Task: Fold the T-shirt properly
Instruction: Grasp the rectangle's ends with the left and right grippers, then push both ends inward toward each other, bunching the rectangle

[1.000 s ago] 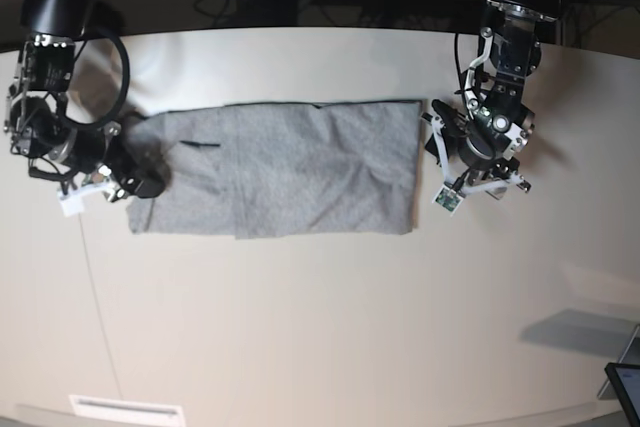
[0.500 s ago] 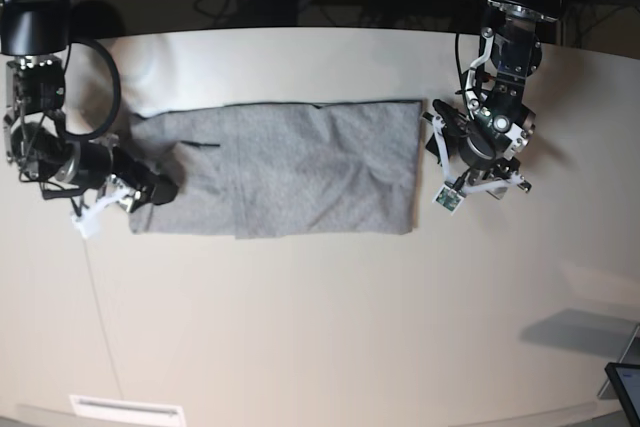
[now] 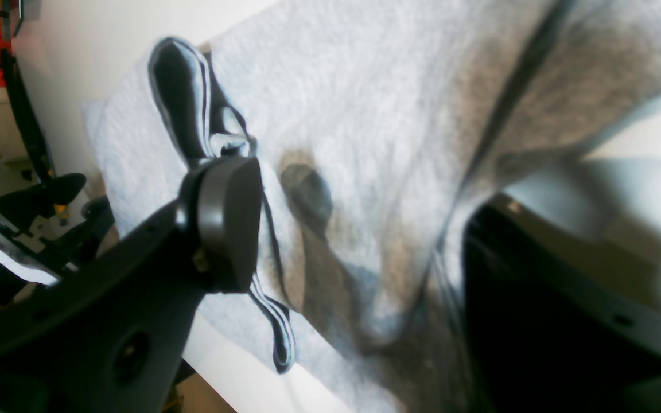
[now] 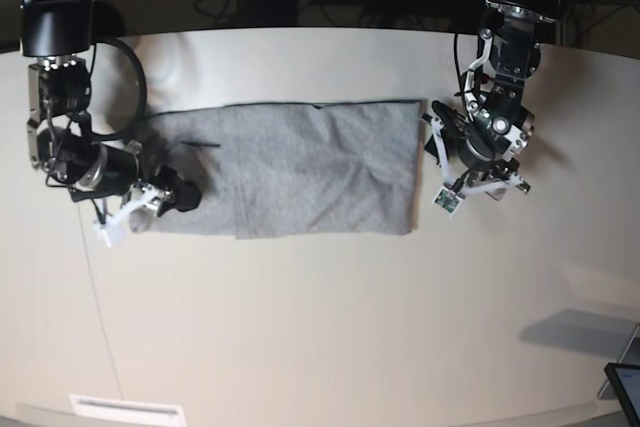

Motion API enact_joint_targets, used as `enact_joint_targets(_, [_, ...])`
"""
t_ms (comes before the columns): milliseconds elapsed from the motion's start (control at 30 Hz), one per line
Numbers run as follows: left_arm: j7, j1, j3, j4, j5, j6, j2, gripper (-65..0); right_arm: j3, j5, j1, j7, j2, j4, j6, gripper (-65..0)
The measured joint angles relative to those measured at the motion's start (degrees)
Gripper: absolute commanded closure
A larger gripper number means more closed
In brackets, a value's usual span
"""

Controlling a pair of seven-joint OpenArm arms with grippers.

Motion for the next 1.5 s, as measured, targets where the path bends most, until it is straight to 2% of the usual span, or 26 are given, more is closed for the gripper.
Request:
enact_joint_targets(333, [-0.07,-1.09,0.07,-0.09,-0.2,0.0,0.94,-36.4,0.04,-0.02,-0.57,0.04,0.02,0.39,0.22,-40.5])
enact_joint_targets(400, [-0.04,-1.44,1.29,-0.11,-0.11,0.0,1.03,-36.4,0.04,0.57,-0.59,-1.33,0.04,0.39,0.2,-39.3])
enact_joint_targets(467, [0.02,-1.57,3.37,-0.11,0.5,0.02,1.09,-36.4,0.02,1.31,-0.96,-2.97,0.26,0.39,0.2,-33.8])
enact_joint_targets(600, [0.0,-2.89,6.51,-0.79,0.52,0.0,1.18,-36.4,0.02,1.75,-2.1,-3.34,0.81,0.37,0.11,-18.9])
enact_joint_targets(733, [-0.74,-3.08,6.36,-1.42,0.48,0.04,1.18,-36.4,0.0,1.81,-3.06,-4.07,0.94,0.35,-0.33,-0.3])
enact_joint_targets(833, [-0.55,-2.75,6.36,-0.76,0.48,0.02,0.63,-36.4,0.0,1.88,-3.15,-4.37,0.94,0.35,-0.33,-0.7])
enact_joint_targets(1133, [0.31,-0.81,6.36,1.44,0.09,-0.02,-3.93,-36.4,0.0,1.95,-3.28,-3.74,0.94,0.37,-0.37,-0.1])
enact_joint_targets(1167, [0.26,-0.68,6.36,1.42,0.04,-0.02,-4.37,-36.4,0.0,2.01,-3.28,-3.74,0.94,0.44,-0.66,-0.1])
enact_joint_targets(1233, [0.26,-0.5,6.32,1.07,0.11,0.02,-4.83,-36.4,0.0,1.38,-3.5,-3.82,0.76,2.08,-3.67,-0.1])
enact_joint_targets(1333, [-0.22,-1.16,6.47,-0.09,0.74,0.02,-4.0,-36.4,-0.5,-2.64,-4.24,-3.82,0.13,6.62,-7.67,-0.1])
enact_joint_targets(1500, [-0.52,-2.64,6.73,-0.9,0.74,0.22,0.28,-36.4,-0.72,-5.03,-5.09,-5.64,0.15,10.58,-9.53,-0.1])
